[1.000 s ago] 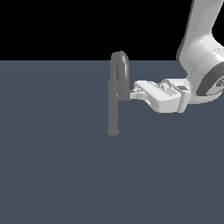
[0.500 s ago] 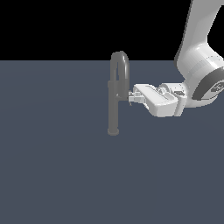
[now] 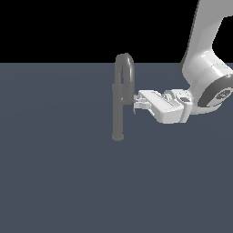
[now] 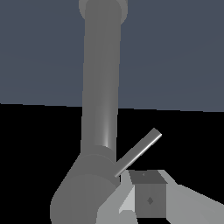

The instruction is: Turn on the faucet by rotating a designated handle.

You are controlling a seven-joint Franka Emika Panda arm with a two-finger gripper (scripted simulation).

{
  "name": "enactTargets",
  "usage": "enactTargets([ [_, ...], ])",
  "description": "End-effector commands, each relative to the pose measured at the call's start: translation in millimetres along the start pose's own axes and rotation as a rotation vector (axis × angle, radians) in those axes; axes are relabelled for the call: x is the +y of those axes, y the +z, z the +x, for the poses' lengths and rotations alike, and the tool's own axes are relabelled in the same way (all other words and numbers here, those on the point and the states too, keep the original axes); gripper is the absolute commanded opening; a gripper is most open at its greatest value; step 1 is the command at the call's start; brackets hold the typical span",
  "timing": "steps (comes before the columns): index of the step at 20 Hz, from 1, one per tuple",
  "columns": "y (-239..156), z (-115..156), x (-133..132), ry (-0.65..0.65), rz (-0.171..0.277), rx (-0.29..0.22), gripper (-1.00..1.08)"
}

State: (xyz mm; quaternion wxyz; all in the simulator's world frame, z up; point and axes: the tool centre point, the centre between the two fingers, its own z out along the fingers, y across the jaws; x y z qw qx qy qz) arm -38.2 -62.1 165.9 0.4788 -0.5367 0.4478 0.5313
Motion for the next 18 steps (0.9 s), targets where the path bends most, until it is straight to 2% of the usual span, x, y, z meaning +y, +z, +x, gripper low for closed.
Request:
enactTargets([
  [1,0.7,43.5,-7.1,0.043,0.034,0.023,-1.00],
  [3,0.5,47.6,-7.8,0.047,0.035,0.023,-1.00],
  [4,-1.0,6.4,-0.1,0.009,-0.001,-0.009,-1.00],
  [18,-0.5,50.9,-33.3,0.045,0.033,0.022,-1.00],
])
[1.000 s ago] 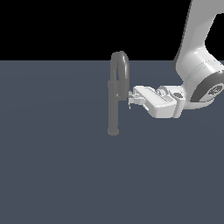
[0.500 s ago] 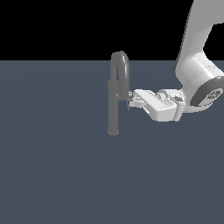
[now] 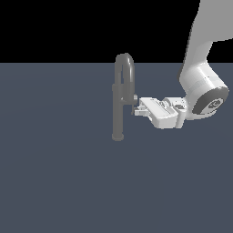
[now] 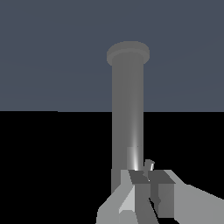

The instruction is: Turn on the faucet by rotating a designated handle.

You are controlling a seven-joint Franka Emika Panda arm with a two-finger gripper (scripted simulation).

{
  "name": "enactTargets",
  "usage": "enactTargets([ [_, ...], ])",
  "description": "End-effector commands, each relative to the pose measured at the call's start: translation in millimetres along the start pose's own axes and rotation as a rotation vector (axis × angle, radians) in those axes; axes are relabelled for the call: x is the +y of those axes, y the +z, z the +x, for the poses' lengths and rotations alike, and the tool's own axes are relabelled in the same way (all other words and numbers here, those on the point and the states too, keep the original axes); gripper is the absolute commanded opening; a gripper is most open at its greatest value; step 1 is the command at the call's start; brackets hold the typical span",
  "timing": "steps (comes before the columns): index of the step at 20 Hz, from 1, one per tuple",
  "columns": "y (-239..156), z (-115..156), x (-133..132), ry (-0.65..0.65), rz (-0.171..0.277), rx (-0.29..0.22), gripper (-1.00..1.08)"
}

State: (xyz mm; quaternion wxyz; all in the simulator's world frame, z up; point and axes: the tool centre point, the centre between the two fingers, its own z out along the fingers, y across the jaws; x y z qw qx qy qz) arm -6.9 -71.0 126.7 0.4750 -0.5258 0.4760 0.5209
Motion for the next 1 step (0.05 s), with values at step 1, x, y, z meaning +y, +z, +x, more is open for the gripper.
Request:
enactTargets([
  [1,14.2,10.4,-4.8,0.011,-0.013,-0.008,-1.00],
])
